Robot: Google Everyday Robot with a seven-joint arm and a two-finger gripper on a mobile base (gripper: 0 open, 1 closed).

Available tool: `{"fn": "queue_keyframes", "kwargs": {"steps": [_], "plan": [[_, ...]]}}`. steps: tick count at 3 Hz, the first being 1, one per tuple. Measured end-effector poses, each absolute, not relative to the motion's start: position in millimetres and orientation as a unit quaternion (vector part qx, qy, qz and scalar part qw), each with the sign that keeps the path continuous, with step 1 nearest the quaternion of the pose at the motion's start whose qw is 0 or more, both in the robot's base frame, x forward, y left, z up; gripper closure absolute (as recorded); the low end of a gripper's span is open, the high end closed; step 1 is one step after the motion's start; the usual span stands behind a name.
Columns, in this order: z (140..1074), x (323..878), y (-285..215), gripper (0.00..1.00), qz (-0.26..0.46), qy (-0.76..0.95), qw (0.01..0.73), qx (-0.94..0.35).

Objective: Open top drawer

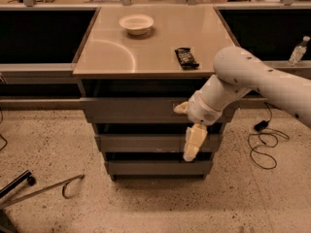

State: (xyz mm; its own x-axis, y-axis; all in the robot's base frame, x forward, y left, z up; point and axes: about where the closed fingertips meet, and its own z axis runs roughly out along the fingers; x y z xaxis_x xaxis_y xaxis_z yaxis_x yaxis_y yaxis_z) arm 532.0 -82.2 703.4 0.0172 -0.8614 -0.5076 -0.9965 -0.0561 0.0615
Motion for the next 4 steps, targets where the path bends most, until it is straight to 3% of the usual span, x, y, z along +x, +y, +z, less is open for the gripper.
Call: {"fn": "queue_keyframes", "kwargs": {"steps": [1, 4], "plan": [[702.4, 529.4, -81.5, 0.0, 0.213, 0.666, 0.154, -0.698], [677.2, 623.5, -98.3, 0.0, 0.127, 0.684, 0.223, -0.683]]}}
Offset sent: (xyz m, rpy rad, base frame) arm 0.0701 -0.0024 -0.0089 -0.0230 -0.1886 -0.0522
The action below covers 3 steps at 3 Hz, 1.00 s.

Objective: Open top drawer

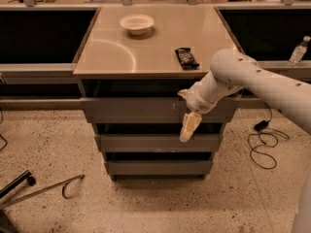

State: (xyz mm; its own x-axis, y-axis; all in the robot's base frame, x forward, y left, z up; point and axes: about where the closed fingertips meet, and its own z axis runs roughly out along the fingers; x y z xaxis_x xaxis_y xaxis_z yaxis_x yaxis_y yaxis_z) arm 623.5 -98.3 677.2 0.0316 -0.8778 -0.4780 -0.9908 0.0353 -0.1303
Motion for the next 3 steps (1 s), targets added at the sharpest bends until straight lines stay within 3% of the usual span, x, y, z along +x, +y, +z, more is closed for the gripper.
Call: {"fn": "queue_keyframes", "kwargs": {"steps": [3], "plan": [[637.5, 658.9, -103.4, 0.0, 0.147, 0.692, 0.206, -0.676]]}}
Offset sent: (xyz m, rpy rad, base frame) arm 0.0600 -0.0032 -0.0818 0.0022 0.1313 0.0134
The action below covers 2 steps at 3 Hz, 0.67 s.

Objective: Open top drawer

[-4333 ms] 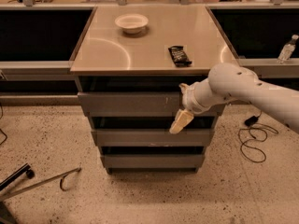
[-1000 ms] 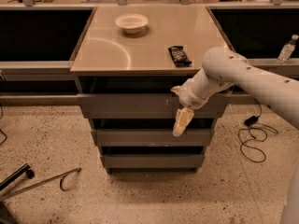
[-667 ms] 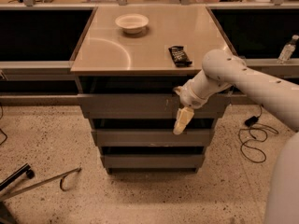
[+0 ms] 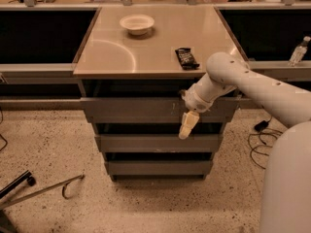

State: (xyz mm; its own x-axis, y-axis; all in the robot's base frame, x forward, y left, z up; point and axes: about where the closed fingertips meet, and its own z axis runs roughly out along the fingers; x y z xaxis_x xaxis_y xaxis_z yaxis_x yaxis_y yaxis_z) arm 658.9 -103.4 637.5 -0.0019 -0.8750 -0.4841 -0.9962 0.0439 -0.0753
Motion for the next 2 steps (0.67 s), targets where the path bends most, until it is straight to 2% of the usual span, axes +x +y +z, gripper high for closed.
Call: {"fn": "queue_keyframes", "kwargs": {"steps": [1, 2], "plan": [[640.0, 642.0, -93.8, 0.0, 0.168, 0.687, 0.196, -0.68], [658.5, 593.5, -83.9, 0.0, 0.208, 0.685, 0.18, -0.674]]}}
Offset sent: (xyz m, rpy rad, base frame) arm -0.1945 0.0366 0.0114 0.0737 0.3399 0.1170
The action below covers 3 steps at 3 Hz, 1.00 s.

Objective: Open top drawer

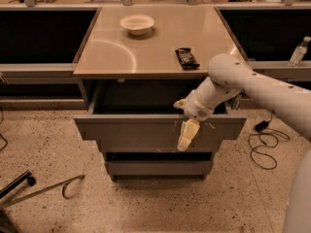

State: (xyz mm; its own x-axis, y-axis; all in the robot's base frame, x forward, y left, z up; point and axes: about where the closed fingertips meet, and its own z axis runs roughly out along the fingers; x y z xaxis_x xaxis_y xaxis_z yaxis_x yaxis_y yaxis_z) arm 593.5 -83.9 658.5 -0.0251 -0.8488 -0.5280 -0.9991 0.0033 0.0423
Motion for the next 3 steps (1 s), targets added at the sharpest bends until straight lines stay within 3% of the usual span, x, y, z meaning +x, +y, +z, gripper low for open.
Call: {"fn": "queue_keyframes", "kwargs": {"steps": [2, 3], "plan": [[651.6, 581.4, -80.7, 0.0, 0.218, 0.684, 0.168, -0.676], [652.1, 548.2, -80.4, 0.0, 0.238, 0.685, 0.152, -0.672]]}}
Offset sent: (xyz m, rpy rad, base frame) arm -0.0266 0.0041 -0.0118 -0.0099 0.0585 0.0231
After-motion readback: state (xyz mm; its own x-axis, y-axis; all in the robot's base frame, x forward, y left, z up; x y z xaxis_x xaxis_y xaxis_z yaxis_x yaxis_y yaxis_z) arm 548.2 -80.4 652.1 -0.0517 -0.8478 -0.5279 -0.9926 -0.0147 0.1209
